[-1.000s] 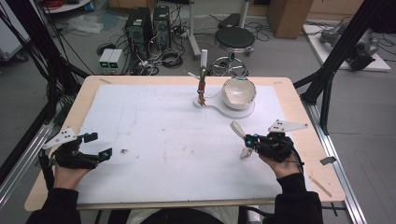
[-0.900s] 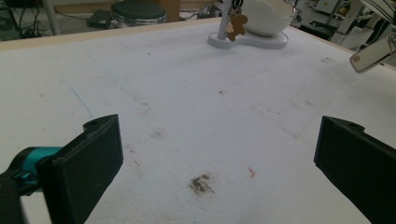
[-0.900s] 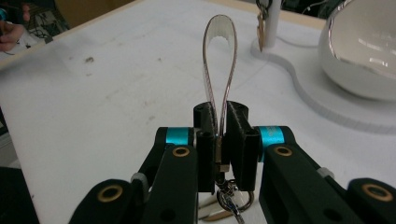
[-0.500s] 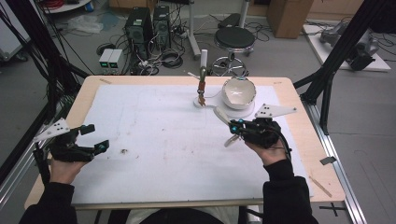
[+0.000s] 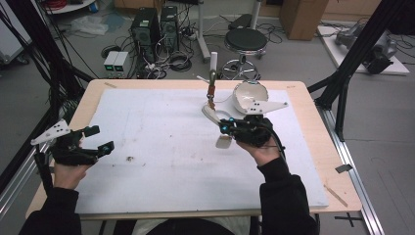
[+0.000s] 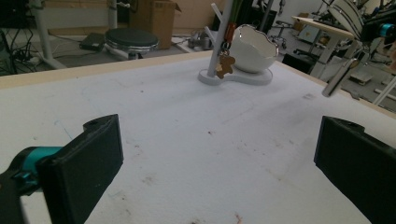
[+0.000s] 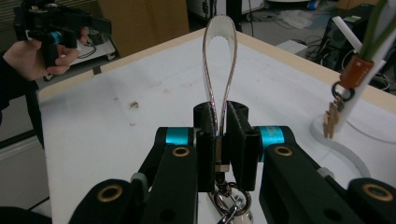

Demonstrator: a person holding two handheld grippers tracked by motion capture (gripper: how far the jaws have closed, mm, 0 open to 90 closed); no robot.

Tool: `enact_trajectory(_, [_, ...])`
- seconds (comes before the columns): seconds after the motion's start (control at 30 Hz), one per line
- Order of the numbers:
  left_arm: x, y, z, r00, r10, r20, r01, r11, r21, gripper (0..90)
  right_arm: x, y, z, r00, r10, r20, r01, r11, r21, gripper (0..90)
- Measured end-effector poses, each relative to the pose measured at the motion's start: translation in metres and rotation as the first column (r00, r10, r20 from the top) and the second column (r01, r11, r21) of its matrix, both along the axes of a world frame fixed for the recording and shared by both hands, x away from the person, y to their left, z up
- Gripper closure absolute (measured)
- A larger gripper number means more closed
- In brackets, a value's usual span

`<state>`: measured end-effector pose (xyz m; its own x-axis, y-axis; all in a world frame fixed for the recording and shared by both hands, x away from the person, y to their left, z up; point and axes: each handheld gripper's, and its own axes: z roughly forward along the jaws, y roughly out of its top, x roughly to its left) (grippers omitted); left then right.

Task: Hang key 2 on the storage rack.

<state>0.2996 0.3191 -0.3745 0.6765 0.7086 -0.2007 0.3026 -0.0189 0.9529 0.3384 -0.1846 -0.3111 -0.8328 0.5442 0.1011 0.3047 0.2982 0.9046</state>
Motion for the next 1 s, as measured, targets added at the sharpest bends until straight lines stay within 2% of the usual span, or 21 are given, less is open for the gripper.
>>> enact_trajectory(0.17, [0.006,-0.009,0.007,0.9998,-0.02,-0.004,0.02,0.9995,0.024,1.7,0.008,0.023,0.003,0.9995,0.032,0.0,-0.032,0.9995,0.007,82.4])
enact_trajectory(0.3, [0.012,-0.02,0.016,0.999,-0.042,0.013,0.042,0.9986,0.034,1.7,0.012,0.034,0.006,0.999,0.045,0.004,-0.045,0.9988,0.018,82.4])
enact_trajectory(0.53, [0.025,-0.041,0.028,0.9966,-0.076,0.03,0.075,0.9962,0.044,1.7,0.016,0.043,0.008,0.9986,0.051,0.013,-0.052,0.9982,0.031,82.4])
enact_trajectory(0.73, [0.037,-0.06,0.033,0.9932,-0.113,0.026,0.113,0.9934,0.023,1.7,0.018,0.052,0.008,0.9984,0.054,0.017,-0.055,0.9979,0.035,82.4])
enact_trajectory(0.83, [0.041,-0.07,0.037,0.9911,-0.131,0.023,0.13,0.9903,0.049,1.7,0.021,0.056,0.009,0.9981,0.06,0.017,-0.061,0.9971,0.046,82.4])
enact_trajectory(1.0, [0.046,-0.085,0.042,0.9875,-0.155,0.027,0.154,0.9866,0.055,1.8,0.025,0.064,0.008,0.9973,0.073,0.008,-0.073,0.9955,0.061,82.4])
